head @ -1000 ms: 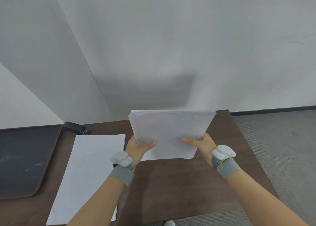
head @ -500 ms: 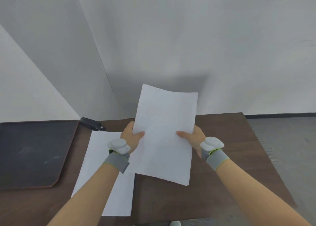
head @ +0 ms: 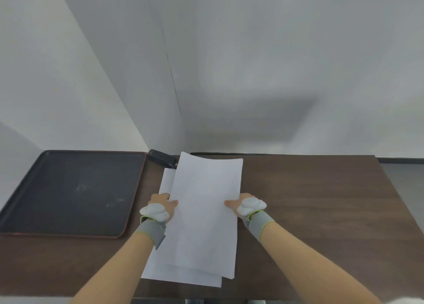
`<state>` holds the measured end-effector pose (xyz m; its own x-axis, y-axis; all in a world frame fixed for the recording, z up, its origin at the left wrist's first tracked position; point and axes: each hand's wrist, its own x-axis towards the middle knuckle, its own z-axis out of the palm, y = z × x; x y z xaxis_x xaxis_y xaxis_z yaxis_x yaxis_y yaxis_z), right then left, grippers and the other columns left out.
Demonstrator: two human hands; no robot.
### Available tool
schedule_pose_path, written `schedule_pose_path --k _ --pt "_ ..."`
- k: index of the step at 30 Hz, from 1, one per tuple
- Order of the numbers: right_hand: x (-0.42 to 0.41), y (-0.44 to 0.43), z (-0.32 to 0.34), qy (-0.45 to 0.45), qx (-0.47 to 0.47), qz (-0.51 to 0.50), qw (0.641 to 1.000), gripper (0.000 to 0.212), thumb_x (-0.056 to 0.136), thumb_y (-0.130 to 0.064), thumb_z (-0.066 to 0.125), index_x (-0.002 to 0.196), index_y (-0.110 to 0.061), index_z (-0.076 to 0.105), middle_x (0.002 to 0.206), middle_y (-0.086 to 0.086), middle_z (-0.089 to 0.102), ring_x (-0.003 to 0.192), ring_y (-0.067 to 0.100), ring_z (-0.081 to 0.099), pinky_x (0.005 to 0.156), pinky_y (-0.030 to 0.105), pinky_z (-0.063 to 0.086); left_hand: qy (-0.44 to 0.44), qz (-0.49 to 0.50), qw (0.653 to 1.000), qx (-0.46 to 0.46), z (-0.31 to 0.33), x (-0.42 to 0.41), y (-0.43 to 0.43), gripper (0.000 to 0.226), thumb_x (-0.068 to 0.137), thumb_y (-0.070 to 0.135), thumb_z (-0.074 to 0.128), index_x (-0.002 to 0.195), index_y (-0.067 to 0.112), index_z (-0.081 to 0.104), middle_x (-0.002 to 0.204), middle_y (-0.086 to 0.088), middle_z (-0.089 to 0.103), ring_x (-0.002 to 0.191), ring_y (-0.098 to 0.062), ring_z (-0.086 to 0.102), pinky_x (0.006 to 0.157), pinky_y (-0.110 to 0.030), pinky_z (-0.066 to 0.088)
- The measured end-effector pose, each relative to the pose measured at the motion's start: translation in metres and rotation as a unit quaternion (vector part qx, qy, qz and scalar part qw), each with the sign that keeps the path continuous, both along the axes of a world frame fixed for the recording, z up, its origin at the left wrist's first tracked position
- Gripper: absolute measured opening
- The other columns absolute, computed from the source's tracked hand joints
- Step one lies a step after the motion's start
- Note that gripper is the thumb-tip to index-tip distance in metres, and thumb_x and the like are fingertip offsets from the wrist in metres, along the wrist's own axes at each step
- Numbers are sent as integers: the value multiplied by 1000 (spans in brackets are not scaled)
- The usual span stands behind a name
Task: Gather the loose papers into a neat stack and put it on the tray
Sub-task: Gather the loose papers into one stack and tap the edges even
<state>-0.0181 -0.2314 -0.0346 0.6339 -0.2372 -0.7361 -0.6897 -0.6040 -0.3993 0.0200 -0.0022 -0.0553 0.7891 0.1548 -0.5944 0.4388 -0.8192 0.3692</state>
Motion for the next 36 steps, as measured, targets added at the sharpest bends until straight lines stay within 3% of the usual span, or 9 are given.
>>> schedule_pose_path --k 2,6,10,16,20,24,30,33,36 --pt "0 12 -5 5 -21 -25 999 53 98 -36 35 142 -8 33 149 6 37 139 25 31 114 31 25 6 -3 999 35 -4 -1 6 31 89 27 53 104 2 61 125 -21 55 112 -38 57 98 -43 47" --pt "6 28 -19 -12 -27 -86 996 49 93 -18 49 134 5 39 140 19 45 129 31 44 103 32 38 -10 -16 996 92 -12 -5 8 30 90 29 51 115 16 61 138 -11 37 122 -32 45 96 -34 41" --pt "16 31 -16 -25 23 -123 992 56 89 -13 58 135 8 35 141 23 43 129 34 43 102 35 39 4 -29 997 74 -16 4 4 26 88 29 52 111 18 53 131 -13 40 115 -33 49 92 -32 40" --pt "21 18 -17 82 -12 -30 996 66 95 -46 41 144 -6 22 153 5 29 140 20 32 111 24 26 6 82 995 -50 -25 16 3 84 79 25 70 143 6 17 137 -19 48 120 -36 53 105 -45 41" --pt "17 12 -20 137 -15 5 990 66 94 -54 31 147 -15 23 156 -1 24 144 16 24 118 28 13 18 49 997 -48 -34 14 -1 71 77 34 71 132 1 39 131 -17 54 116 -36 55 100 -45 44" --pt "12 4 -30 113 -2 -39 993 66 94 -51 37 146 -12 25 154 1 29 142 18 29 117 28 17 11 31 996 -89 -42 12 -7 61 77 34 72 121 2 44 119 -15 58 108 -35 57 96 -46 46" --pt "9 -9 -37 -11 54 -195 979 75 77 -40 69 135 -3 37 134 13 54 117 31 57 103 38 44 -12 19 986 -163 -39 17 -24 46 79 31 71 104 3 46 94 -11 55 93 -35 60 90 -49 50" --pt "8 -24 -30 -109 191 -312 924 57 75 -17 76 124 1 52 120 21 63 96 33 66 90 45 52 -71 54 965 -245 -23 24 -37 35 84 20 66 111 5 49 106 -17 60 93 -32 60 88 -47 51" --pt "9 -38 -10 -197 284 -360 866 37 71 -7 78 105 -3 65 91 14 72 60 20 70 58 30 57 -109 105 913 -378 7 28 -54 39 84 11 67 120 8 53 118 -16 62 93 -23 60 80 -35 49"
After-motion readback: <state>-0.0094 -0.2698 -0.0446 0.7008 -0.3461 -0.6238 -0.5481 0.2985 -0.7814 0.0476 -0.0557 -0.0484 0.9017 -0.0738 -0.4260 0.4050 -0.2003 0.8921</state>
